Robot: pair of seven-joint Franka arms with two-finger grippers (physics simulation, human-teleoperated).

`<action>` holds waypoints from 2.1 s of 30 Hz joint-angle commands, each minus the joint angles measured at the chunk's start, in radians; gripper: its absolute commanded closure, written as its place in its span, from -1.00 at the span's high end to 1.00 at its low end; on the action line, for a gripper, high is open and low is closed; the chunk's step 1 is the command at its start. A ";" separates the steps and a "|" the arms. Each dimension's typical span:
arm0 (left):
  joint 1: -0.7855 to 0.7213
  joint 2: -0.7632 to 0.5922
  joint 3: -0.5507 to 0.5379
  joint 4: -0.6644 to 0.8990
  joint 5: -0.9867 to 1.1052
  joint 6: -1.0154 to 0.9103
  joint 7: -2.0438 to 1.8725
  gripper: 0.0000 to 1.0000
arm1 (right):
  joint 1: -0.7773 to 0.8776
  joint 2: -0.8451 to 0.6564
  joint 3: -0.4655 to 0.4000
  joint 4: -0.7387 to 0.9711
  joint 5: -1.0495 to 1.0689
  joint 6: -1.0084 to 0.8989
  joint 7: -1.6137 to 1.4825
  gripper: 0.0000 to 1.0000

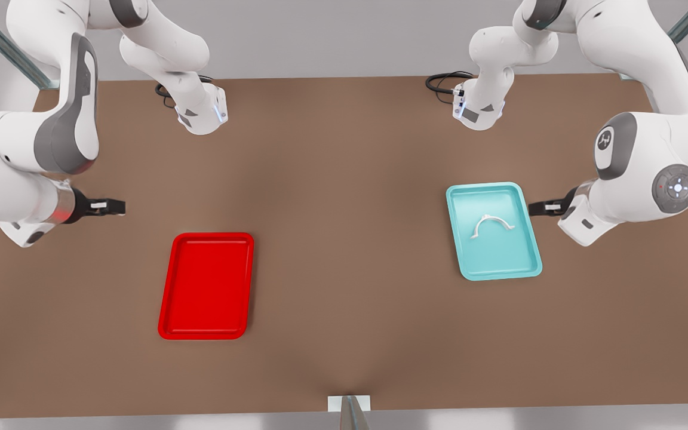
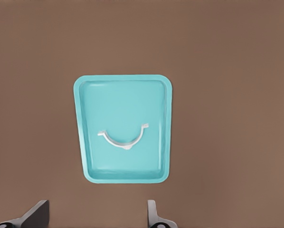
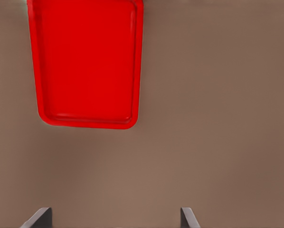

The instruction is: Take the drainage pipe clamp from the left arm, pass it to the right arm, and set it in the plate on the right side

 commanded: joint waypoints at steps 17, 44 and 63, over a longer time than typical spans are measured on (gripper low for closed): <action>0.024 0.017 0.059 -0.949 -0.138 1.133 -0.627 1.00 | -0.006 0.011 0.000 -0.004 0.001 0.146 -0.034 1.00; 0.039 0.063 0.093 -0.999 -0.130 1.185 -0.638 -0.44 | -0.006 0.045 0.000 0.004 0.004 0.155 -0.034 1.00; -0.125 -0.033 0.077 -0.779 -0.135 0.987 -0.557 -0.57 | 0.012 0.252 0.012 0.133 0.119 0.309 -0.635 1.00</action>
